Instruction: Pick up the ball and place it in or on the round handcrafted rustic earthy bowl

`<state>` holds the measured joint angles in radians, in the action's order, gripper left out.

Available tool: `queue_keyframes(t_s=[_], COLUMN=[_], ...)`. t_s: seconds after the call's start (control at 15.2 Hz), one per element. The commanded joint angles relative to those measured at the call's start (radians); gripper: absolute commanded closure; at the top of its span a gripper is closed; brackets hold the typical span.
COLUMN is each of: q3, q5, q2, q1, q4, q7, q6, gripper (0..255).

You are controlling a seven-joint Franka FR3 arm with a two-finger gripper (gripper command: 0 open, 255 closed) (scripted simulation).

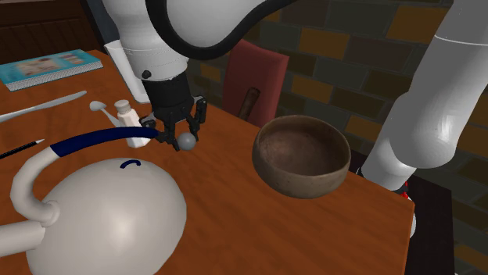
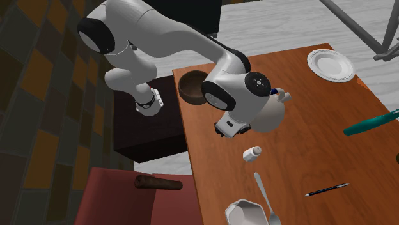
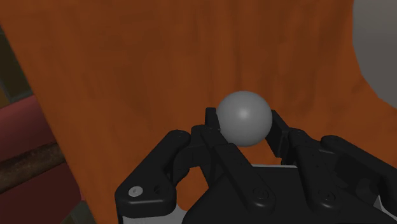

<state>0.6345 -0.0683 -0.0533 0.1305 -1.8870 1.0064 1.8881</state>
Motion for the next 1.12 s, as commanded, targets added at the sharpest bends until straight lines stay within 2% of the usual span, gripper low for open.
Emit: queue_keyframes(t_s=[0.0,1.06], q3=[0.0,0.002], q5=[0.002,0.01], q2=[0.003,0.012], q1=[0.0,0.001], q4=[0.01,0.217], q7=[-0.002,-0.013], q6=[-0.013,-0.226], gripper=[255,255])
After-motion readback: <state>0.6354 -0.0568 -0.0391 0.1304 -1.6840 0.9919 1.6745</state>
